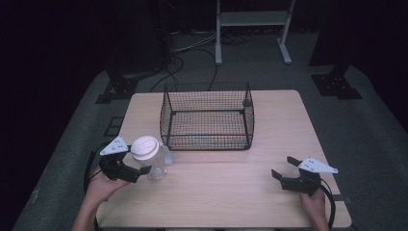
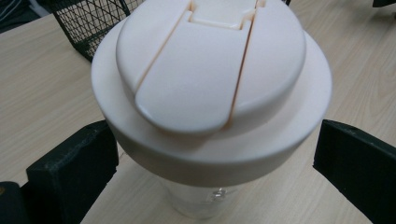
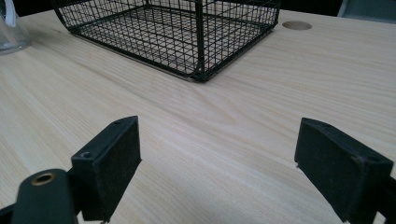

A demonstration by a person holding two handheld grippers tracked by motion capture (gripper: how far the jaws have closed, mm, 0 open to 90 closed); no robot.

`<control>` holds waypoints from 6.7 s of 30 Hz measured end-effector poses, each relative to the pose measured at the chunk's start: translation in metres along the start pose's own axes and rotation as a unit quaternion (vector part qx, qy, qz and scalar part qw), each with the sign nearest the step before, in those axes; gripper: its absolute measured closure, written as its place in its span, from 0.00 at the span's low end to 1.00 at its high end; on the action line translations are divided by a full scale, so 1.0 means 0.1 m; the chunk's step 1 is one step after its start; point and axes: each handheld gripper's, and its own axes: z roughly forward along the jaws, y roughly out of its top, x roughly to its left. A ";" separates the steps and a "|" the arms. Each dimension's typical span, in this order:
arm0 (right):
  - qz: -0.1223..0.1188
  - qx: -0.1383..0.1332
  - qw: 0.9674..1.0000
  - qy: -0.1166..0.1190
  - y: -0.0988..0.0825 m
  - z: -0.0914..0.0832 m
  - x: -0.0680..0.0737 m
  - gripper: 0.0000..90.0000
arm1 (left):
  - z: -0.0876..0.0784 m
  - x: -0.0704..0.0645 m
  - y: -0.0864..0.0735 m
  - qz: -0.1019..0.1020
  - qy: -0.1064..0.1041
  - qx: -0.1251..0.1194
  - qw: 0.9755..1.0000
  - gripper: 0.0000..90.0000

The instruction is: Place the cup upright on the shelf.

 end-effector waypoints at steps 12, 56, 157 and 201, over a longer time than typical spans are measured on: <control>0.000 -0.004 1.000 0.003 0.00 0.00 0.00 0.15 | 0.15 0.03 0.06 -0.004 -0.006 0.006 1.000 0.00; -0.002 -0.007 1.000 0.006 0.00 -0.01 0.00 0.15 | 0.22 0.04 0.11 0.005 -0.023 0.005 1.000 0.12; 0.004 -0.019 1.000 0.008 0.00 -0.02 -0.02 0.15 | 0.96 -0.35 2.34 0.126 -0.110 -0.010 0.986 0.17; 0.022 -0.040 0.999 0.021 0.00 -0.07 -0.05 0.15 | 1.84 0.24 2.49 0.060 -0.067 0.023 0.996 0.17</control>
